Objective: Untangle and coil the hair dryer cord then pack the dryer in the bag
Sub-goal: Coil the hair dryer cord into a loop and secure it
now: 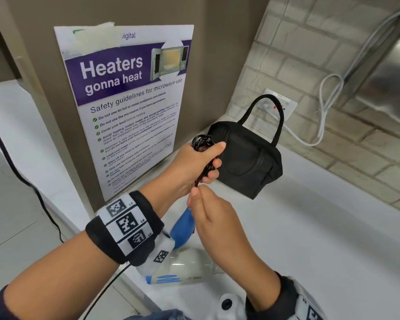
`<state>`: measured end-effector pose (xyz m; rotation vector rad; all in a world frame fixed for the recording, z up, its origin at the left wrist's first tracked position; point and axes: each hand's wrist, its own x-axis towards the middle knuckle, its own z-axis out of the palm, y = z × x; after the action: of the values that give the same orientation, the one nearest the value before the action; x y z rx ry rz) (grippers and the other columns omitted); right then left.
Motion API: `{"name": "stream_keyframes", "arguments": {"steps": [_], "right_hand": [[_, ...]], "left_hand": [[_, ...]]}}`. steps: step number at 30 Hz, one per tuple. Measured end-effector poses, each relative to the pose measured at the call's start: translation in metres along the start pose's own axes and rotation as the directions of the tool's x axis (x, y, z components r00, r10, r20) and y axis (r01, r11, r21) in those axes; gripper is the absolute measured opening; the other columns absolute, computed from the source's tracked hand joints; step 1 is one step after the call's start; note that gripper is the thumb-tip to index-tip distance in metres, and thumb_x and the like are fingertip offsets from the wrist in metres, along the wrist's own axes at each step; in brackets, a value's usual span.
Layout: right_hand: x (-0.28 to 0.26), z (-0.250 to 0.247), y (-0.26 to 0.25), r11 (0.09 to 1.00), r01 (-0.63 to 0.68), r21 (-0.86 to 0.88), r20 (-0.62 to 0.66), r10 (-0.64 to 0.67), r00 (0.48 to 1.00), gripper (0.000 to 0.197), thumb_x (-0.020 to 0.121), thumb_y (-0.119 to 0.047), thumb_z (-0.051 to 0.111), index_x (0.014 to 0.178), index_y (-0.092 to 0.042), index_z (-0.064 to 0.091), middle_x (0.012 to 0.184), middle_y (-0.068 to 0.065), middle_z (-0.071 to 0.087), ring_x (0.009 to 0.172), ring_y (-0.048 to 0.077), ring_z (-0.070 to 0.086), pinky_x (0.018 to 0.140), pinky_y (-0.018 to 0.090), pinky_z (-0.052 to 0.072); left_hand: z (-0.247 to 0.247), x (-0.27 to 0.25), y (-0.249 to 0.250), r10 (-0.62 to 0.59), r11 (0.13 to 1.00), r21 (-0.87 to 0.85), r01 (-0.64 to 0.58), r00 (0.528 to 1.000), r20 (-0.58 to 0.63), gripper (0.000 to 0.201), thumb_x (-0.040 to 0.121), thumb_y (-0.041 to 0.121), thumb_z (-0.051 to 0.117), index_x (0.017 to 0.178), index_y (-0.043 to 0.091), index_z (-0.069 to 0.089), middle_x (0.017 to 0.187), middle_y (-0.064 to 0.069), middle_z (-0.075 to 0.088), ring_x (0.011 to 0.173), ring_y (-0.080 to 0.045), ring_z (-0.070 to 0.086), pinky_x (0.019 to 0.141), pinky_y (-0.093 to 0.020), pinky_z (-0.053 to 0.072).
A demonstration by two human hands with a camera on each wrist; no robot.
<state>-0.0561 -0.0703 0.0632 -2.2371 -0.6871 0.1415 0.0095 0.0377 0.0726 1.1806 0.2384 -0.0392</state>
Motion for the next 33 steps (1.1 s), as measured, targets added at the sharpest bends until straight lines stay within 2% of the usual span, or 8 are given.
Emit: {"name": "stream_keyframes", "arguments": {"steps": [3, 6, 11, 16, 20, 23, 27, 33], "right_hand": [[0.008, -0.016, 0.006, 0.994, -0.089, 0.060, 0.058, 0.086, 0.995, 0.035, 0.099, -0.041, 0.031, 0.089, -0.022, 0.059, 0.067, -0.014, 0.057, 0.069, 0.003, 0.055, 0.070, 0.024, 0.043], [0.016, -0.037, 0.017, 0.990, -0.128, 0.059, 0.000, 0.128, 0.992, 0.045, 0.097, -0.046, 0.032, 0.088, -0.020, 0.067, 0.084, -0.005, 0.068, 0.083, 0.010, 0.063, 0.082, 0.033, 0.049], [0.028, -0.051, 0.032, 0.990, -0.139, 0.007, -0.210, 0.137, 0.968, 0.027, 0.092, -0.047, 0.047, 0.101, -0.026, 0.062, 0.100, -0.005, 0.062, 0.088, 0.008, 0.060, 0.079, 0.031, 0.052], [0.039, -0.051, 0.028, 0.955, -0.176, 0.240, -0.129, 0.211, 0.969, 0.025, 0.090, -0.040, 0.055, 0.113, -0.030, 0.056, 0.111, -0.007, 0.058, 0.092, 0.011, 0.061, 0.074, 0.024, 0.048], [0.048, -0.050, 0.029, 0.908, -0.192, 0.371, -0.050, 0.226, 0.973, 0.017, 0.093, -0.035, 0.053, 0.104, -0.024, 0.062, 0.095, -0.008, 0.064, 0.080, 0.007, 0.057, 0.069, 0.024, 0.045], [0.052, -0.051, 0.035, 0.879, -0.199, 0.434, -0.028, 0.234, 0.972, 0.019, 0.092, -0.032, 0.056, 0.100, -0.017, 0.064, 0.085, -0.008, 0.064, 0.070, 0.004, 0.053, 0.068, 0.024, 0.046], [0.054, -0.050, 0.040, 0.741, -0.212, 0.637, 0.054, 0.231, 0.971, 0.025, 0.093, -0.024, 0.056, 0.106, -0.004, 0.063, 0.092, 0.004, 0.065, 0.062, 0.005, 0.047, 0.058, 0.019, 0.043], [0.054, -0.049, 0.042, 0.625, -0.208, 0.753, 0.081, 0.226, 0.971, 0.014, 0.093, -0.016, 0.054, 0.090, -0.009, 0.066, 0.079, 0.000, 0.064, 0.056, 0.004, 0.044, 0.052, 0.014, 0.041]], "left_hand": [[-0.003, -0.001, 0.006, -0.029, 0.999, 0.026, 0.028, 0.999, 0.037, 0.025, 0.087, 0.038, 0.062, 0.085, 0.013, 0.058, 0.067, -0.003, 0.067, 0.048, -0.015, 0.061, 0.042, -0.019, 0.043], [-0.007, 0.000, 0.006, -0.026, 0.996, 0.087, 0.021, 0.998, 0.060, 0.044, 0.083, 0.054, 0.056, 0.095, 0.012, 0.059, 0.083, -0.004, 0.069, 0.069, -0.020, 0.071, 0.058, -0.026, 0.056], [-0.009, 0.002, -0.001, 0.069, 0.991, 0.110, -0.073, 0.997, 0.036, 0.054, 0.064, 0.067, 0.054, 0.070, 0.013, 0.050, 0.059, 0.004, 0.062, 0.066, -0.014, 0.065, 0.090, -0.040, 0.054], [-0.008, -0.005, -0.001, 0.127, 0.965, 0.218, -0.147, 0.987, 0.103, 0.053, 0.067, 0.069, 0.044, 0.059, 0.017, 0.038, 0.060, -0.001, 0.037, 0.065, -0.018, 0.040, 0.081, -0.034, 0.042], [-0.008, -0.007, -0.001, 0.110, 0.972, 0.192, -0.137, 0.983, 0.146, 0.052, 0.067, 0.070, 0.042, 0.061, 0.018, 0.043, 0.057, 0.005, 0.042, 0.062, -0.012, 0.043, 0.077, -0.027, 0.042], [-0.012, -0.005, -0.002, 0.113, 0.968, 0.207, -0.144, 0.981, 0.157, 0.048, 0.082, 0.063, 0.047, 0.060, 0.021, 0.046, 0.060, 0.007, 0.045, 0.067, -0.014, 0.044, 0.078, -0.028, 0.039], [-0.018, -0.004, 0.002, 0.062, 0.986, 0.138, -0.092, 0.976, 0.211, 0.038, 0.094, 0.046, 0.044, 0.066, 0.021, 0.049, 0.062, 0.006, 0.045, 0.072, -0.016, 0.044, 0.083, -0.031, 0.036], [-0.017, -0.004, 0.003, 0.017, 1.000, -0.001, -0.018, 0.961, 0.274, 0.038, 0.100, 0.036, 0.036, 0.066, 0.019, 0.044, 0.055, 0.007, 0.037, 0.063, -0.011, 0.047, 0.072, -0.022, 0.040]]}}
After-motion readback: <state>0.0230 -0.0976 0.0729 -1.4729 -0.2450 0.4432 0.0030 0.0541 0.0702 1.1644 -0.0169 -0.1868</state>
